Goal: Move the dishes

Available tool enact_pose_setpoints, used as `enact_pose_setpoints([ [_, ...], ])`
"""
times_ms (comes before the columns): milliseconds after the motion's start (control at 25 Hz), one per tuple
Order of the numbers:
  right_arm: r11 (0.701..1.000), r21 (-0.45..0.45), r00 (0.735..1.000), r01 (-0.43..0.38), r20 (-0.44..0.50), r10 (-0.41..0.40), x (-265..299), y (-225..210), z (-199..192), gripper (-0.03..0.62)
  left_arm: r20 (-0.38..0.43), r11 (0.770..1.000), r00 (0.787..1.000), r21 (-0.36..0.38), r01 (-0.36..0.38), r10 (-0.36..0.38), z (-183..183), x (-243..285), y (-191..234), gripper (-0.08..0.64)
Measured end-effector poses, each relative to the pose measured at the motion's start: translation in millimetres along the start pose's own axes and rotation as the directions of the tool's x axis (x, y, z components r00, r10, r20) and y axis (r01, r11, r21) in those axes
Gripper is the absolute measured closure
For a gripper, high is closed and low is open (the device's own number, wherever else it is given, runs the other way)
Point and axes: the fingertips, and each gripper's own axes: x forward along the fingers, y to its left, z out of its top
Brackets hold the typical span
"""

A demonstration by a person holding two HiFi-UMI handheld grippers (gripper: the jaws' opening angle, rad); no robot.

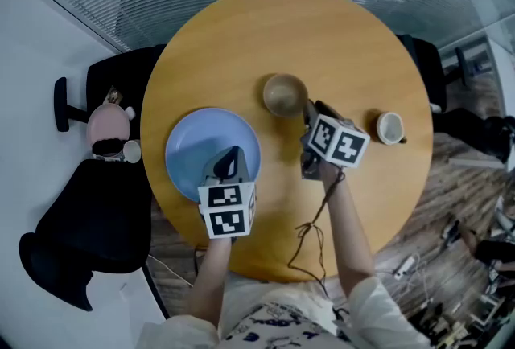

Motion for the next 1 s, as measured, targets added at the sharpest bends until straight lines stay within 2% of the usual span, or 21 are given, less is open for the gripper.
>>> enact_pose_setpoints([
  [120, 1.000, 0.009, 1.000, 0.003, -0.013, -0.003, 12.7, -0.4, -1.8, 0.492, -0.012, 1.000, 1.000, -0.006, 0.003, -0.003, -2.1, 9.2, 2.2, 0.558],
  [560, 0.999, 0.037, 0.997, 0.034, -0.070, -0.031, 36.7, -6.2, -20.7, 0.496, -0.054, 0.999, 0.999, -0.032, -0.008, 0.007, -20.6, 21.4, 13.5, 0.558],
  [720, 0.996, 0.064, 0.997, 0.059, -0.060, -0.055, 37.2, -9.4, -21.3, 0.566, -0.057, 0.999, 0.998, -0.039, -0.013, 0.011, -24.1, 21.3, 17.9, 0.558],
  [1000, 0.995, 0.098, 0.999, 0.036, -0.041, -0.032, 33.7, -6.0, -16.7, 0.577, -0.049, 0.999, 0.999, -0.037, -0.019, 0.017, -22.4, 16.9, 18.6, 0.558],
])
